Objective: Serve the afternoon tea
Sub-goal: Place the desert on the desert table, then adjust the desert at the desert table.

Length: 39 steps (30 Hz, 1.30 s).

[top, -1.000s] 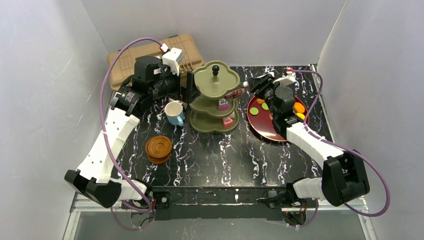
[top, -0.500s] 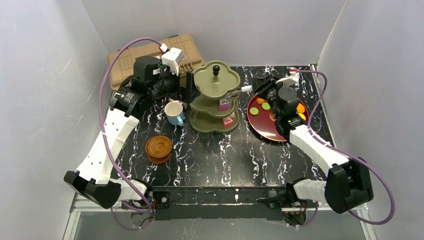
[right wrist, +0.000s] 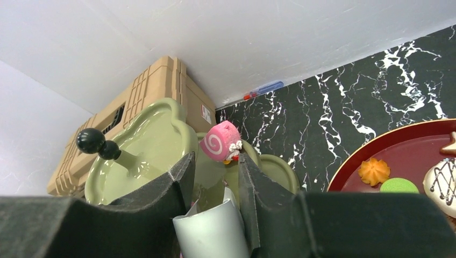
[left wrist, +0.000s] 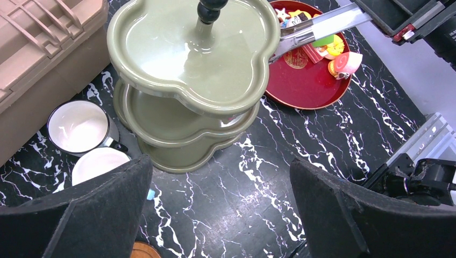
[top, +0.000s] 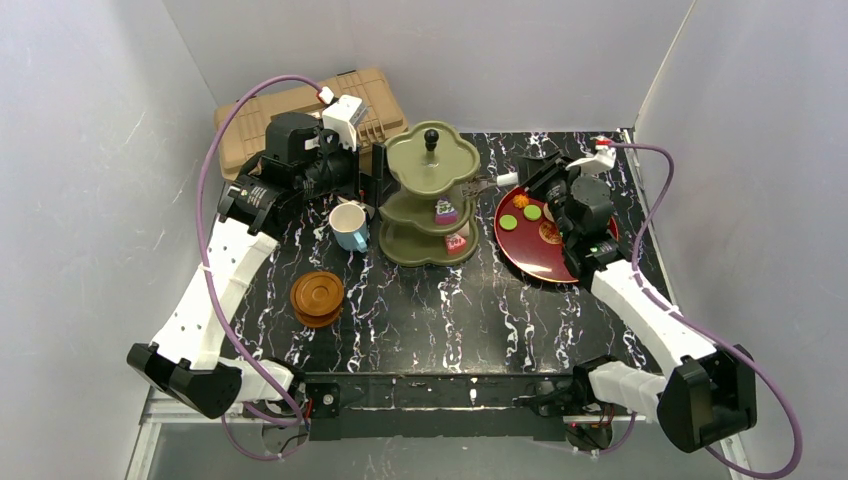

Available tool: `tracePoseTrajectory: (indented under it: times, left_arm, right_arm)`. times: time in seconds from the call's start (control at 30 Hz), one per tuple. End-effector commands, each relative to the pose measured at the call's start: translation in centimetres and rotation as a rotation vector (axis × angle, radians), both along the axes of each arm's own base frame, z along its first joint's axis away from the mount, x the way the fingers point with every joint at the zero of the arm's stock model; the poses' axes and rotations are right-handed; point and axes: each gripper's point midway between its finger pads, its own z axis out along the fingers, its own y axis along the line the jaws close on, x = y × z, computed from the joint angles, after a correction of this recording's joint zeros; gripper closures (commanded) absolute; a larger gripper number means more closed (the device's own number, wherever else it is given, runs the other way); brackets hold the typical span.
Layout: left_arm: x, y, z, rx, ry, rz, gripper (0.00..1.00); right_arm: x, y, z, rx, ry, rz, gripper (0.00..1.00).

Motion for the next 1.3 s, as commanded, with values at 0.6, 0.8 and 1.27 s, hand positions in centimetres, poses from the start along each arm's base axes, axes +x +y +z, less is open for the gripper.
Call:
tracePoseTrajectory:
  times: [0.6, 0.8, 1.27]
  left_arm:
    - [-1.2, 0.0, 1.8, -0.043, -0.031, -0.022, 0.01]
    - [-1.4, 0.1, 2.0, -0.037, -0.037, -0.029, 0.01]
    - [-2.1, 0.5, 2.2, -0.025, -0.037, -0.032, 0.01]
  right_arm:
    - [4.8, -6.3, 5.0, 0.057, -0.113, -0.173, 0.99]
    - [9.1, -5.9, 4.4, 0.1, -0.132, -0.173, 0.99]
    - [17.1, -1.4, 3.0, 0.267, -0.177, -0.058, 0.99]
